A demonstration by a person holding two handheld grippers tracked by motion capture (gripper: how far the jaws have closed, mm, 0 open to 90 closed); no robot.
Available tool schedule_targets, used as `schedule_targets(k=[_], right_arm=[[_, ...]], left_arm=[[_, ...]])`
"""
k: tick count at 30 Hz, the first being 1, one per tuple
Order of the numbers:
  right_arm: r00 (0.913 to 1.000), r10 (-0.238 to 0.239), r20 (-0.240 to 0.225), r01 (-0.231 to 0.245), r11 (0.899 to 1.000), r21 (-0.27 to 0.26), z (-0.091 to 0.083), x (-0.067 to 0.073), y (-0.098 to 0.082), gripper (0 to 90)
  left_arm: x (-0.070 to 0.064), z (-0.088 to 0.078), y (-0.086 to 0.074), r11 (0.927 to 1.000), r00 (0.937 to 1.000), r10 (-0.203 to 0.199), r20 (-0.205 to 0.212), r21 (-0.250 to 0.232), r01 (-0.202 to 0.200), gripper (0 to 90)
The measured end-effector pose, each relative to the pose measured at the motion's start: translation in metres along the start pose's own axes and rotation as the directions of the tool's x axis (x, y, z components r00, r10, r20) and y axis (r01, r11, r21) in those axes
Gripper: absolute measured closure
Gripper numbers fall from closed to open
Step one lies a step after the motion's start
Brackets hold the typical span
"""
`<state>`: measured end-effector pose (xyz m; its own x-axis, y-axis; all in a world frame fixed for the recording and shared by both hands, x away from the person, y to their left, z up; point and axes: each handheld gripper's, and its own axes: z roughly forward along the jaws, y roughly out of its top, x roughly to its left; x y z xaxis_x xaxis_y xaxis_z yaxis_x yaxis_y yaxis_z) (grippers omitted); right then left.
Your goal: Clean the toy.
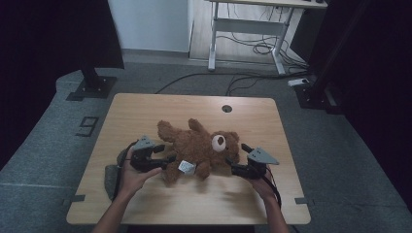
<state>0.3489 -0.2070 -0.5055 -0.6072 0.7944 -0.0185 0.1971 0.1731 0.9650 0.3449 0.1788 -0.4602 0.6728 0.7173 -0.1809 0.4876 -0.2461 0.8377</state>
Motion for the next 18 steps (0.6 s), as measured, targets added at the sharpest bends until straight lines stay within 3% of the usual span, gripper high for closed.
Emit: schedule_targets(k=[4, 10, 18], right_arm=[[0.9995, 0.033, 0.003, -0.033, 0.999, 0.003, -0.015, 0.000, -0.007, 16.4], [0.9989, 0.047, -0.007, -0.047, 0.999, 0.028, -0.032, -0.002, -0.025, 19.7], [0.9975, 0.065, -0.026, -0.063, 0.995, 0.073, -0.051, 0.000, -0.044, 22.2]], left_arm=[[0.000, -0.013, -0.010, 0.9999, 0.9999, -0.012, -0.010, -0.004, 0.012, 31.5], [0.002, -0.026, -0.032, 0.9998, 0.9995, -0.017, -0.028, 0.013, 0.018, 31.6], [0.003, -0.039, -0.063, 0.9998, 0.9964, -0.002, -0.085, 0.020, 0.003, 32.0]])
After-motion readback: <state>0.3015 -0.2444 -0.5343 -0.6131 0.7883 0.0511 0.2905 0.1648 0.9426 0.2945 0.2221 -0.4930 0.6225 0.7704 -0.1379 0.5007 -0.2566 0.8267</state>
